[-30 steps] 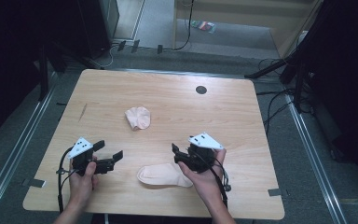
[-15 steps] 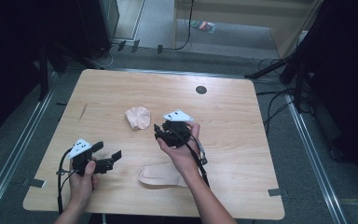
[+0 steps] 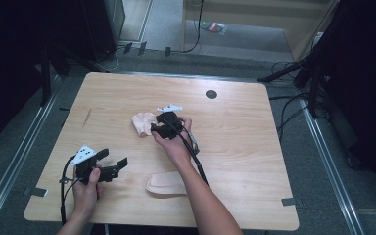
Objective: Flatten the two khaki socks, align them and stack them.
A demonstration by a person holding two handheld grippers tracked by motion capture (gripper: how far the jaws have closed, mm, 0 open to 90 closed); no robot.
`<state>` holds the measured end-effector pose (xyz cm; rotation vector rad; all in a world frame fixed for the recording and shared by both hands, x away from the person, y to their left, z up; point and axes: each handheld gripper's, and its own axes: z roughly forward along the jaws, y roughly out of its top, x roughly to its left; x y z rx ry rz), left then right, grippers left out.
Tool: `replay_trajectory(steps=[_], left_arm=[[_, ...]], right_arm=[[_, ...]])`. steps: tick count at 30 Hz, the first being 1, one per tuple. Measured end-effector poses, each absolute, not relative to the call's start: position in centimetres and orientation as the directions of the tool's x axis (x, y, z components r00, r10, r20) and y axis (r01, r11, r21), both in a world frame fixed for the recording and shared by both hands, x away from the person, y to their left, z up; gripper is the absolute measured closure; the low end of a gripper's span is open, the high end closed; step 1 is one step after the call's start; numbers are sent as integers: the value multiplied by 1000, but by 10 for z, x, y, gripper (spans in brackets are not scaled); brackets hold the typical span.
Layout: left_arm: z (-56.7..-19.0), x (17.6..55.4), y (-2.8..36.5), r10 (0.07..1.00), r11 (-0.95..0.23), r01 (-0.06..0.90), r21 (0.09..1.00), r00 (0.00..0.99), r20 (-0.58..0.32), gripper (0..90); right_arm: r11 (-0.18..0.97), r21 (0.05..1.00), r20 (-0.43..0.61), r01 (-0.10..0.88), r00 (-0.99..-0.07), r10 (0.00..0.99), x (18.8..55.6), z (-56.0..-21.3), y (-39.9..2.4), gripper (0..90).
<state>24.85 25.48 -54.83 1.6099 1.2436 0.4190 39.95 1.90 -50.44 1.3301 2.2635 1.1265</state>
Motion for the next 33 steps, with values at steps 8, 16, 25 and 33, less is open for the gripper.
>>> replay_trajectory(steps=[8,16,25,33], left_arm=[[-549,248,254,864,42,515,856,413,-290,79],[-549,248,254,861,35,516,856,419,-288,80],[-549,249,252,865,30,518,855,415,-282,82],[-549,250,252,870,30,525,850,405,-281,82]], right_arm=[[266,734,150,624,-532,834,431,-522,28,479],[256,697,202,670,-526,826,445,-540,30,530],[294,723,191,626,-590,785,428,-524,42,899],[245,755,240,608,-604,760,405,-495,47,900]])
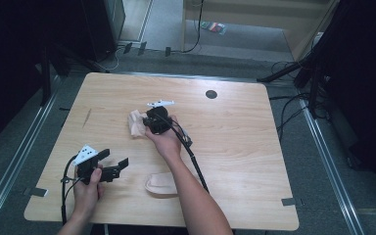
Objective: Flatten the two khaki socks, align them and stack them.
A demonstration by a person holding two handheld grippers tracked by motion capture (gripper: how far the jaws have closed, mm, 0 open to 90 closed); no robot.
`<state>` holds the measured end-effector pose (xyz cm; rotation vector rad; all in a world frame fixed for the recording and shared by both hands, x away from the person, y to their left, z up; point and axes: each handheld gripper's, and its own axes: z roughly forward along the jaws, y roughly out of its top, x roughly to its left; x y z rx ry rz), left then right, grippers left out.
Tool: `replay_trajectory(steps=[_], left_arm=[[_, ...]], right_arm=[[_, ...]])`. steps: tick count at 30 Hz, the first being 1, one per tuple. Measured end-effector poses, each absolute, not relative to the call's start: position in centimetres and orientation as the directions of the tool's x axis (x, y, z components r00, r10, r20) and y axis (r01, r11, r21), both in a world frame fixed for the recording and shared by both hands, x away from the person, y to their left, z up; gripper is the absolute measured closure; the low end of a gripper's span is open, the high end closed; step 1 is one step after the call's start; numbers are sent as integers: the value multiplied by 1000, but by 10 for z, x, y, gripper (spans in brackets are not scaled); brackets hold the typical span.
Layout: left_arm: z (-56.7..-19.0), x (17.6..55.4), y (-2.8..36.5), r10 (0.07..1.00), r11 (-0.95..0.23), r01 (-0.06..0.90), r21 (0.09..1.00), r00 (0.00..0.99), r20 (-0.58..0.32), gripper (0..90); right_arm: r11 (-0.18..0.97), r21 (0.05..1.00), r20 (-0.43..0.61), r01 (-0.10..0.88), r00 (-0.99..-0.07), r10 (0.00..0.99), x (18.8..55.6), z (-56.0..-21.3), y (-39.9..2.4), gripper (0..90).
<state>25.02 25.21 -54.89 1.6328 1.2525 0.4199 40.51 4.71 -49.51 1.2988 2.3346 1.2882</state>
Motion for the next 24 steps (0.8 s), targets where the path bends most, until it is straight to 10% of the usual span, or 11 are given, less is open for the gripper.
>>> replay_trajectory(steps=[19,24], left_arm=[[-545,271,223,905,53,571,819,320,-281,147],[-545,288,214,947,50,579,814,232,-224,300]], right_arm=[[213,791,283,573,-652,703,354,-440,52,900],[213,800,301,561,-682,667,340,-426,51,900]])
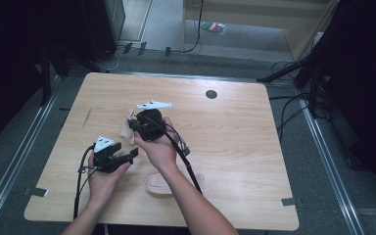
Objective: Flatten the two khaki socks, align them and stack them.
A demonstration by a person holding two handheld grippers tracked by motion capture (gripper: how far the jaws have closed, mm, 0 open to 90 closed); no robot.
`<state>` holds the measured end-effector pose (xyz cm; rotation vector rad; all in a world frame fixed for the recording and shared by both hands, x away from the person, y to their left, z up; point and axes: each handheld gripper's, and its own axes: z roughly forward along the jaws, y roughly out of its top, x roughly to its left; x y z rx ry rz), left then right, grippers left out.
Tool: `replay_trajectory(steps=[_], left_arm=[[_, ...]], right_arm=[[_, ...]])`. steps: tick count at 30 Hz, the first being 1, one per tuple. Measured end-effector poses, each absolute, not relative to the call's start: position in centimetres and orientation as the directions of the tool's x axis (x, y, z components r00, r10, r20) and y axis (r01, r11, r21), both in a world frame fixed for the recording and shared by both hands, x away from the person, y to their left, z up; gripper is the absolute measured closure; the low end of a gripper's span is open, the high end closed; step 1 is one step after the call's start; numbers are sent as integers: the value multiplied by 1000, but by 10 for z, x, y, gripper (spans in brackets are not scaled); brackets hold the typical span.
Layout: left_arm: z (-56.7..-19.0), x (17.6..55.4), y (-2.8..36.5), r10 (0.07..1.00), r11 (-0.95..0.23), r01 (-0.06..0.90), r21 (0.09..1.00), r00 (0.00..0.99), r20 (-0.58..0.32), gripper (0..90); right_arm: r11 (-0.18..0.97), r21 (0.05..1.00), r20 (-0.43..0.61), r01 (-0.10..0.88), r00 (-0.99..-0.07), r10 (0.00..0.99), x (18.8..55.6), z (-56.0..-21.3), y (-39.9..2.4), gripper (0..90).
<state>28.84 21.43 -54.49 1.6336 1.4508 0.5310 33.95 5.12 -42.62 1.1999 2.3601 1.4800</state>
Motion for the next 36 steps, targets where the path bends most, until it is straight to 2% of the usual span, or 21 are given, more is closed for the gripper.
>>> replay_trajectory(steps=[1,4,5,6,9,10,12,13,14,15,19,22,25,28,30,32,36], left_arm=[[-544,289,215,953,58,571,819,212,-215,400],[-541,284,222,974,13,522,853,186,-129,822],[-537,281,224,982,-29,483,875,179,-66,894],[-535,278,225,985,-63,462,885,172,-20,900],[-527,270,216,971,-234,386,892,133,198,900],[-527,269,211,961,-275,373,886,142,239,900],[-530,270,200,940,-338,385,859,182,288,897],[-534,271,193,931,-356,397,846,228,284,871],[-537,272,188,926,-364,405,839,254,279,797],[-539,273,185,923,-360,416,835,287,255,711],[-535,269,182,905,-311,409,858,402,137,530],[-532,268,186,887,-251,424,871,461,31,427],[-531,270,191,874,-168,449,878,480,-78,383],[-531,278,196,872,-76,487,870,456,-179,383],[-531,284,200,888,-48,505,862,416,-195,423],[-531,292,202,895,0,531,847,378,-237,461],[-535,311,193,900,-12,592,806,357,-249,517]], right_arm=[[210,799,311,563,-686,658,336,-422,49,900],[205,804,317,557,-695,645,330,-413,42,900],[207,810,308,549,-699,646,329,-411,38,900],[204,814,301,543,-697,651,329,-409,33,900],[202,819,281,537,-683,675,331,-412,20,900],[208,818,264,536,-672,692,333,-416,13,900],[213,809,257,549,-654,711,337,-425,2,900],[213,798,255,563,-637,727,340,-432,-5,900],[218,787,248,577,-620,744,343,-442,-14,900],[223,777,239,589,-603,761,346,-450,-21,900],[291,733,155,615,-568,808,355,-480,-52,900],[303,707,146,639,-552,821,362,-501,-78,900],[329,696,122,639,-556,822,365,-513,-95,900],[364,706,51,607,-557,829,364,-517,-101,867],[343,732,31,588,-533,846,364,-516,-108,714],[293,757,63,584,-512,857,365,-514,-115,640],[225,776,127,589,-496,859,366,-514,-125,583]])
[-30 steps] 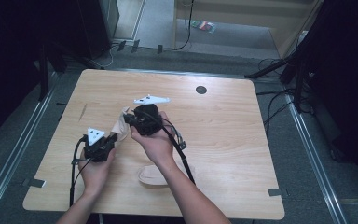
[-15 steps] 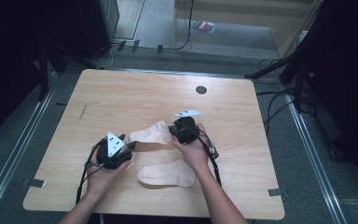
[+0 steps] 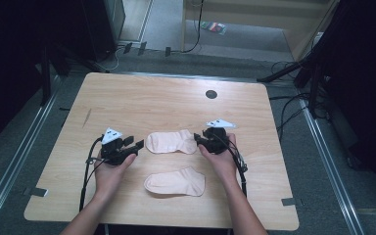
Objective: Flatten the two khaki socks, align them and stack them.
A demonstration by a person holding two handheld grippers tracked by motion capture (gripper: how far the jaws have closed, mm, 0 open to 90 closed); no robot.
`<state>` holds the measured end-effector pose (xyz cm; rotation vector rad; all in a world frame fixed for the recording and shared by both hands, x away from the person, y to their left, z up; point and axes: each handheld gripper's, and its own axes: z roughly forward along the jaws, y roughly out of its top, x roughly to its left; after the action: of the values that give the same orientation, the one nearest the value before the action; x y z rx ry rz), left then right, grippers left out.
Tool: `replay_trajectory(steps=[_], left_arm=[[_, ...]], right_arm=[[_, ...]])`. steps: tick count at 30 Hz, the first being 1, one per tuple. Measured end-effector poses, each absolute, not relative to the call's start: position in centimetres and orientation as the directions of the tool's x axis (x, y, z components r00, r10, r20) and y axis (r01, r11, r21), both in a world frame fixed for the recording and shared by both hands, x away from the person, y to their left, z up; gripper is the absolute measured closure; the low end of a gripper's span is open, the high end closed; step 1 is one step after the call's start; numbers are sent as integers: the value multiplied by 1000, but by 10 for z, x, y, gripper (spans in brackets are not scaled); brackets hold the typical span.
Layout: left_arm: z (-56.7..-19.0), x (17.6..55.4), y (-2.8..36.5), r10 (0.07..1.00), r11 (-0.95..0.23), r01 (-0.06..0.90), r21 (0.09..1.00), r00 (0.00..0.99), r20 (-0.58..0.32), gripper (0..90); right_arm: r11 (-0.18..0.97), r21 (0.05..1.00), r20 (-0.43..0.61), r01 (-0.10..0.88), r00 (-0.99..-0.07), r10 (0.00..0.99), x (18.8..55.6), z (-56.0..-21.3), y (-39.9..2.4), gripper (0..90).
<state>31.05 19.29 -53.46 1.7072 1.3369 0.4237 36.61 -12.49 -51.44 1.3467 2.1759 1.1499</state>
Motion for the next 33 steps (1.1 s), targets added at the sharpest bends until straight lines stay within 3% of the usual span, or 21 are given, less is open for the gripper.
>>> replay_trajectory(steps=[5,8,10,15,20,33], left_arm=[[-536,326,176,909,-35,637,770,341,-240,493],[-540,332,170,921,-54,663,747,322,-219,522],[-541,332,166,931,-80,665,742,315,-183,620],[-546,333,156,938,-126,670,732,320,-132,690],[-546,332,153,943,-143,665,733,316,-104,896],[-514,306,164,908,-140,572,809,399,-125,900]], right_arm=[[239,766,121,597,-499,858,372,-524,-117,501],[227,747,153,625,-494,856,377,-529,-112,519],[233,724,147,649,-476,867,379,-532,-109,597],[235,709,139,664,-459,878,379,-535,-108,809],[251,704,134,665,-471,872,375,-537,-109,881],[197,757,150,623,-460,875,353,-507,-116,889]])
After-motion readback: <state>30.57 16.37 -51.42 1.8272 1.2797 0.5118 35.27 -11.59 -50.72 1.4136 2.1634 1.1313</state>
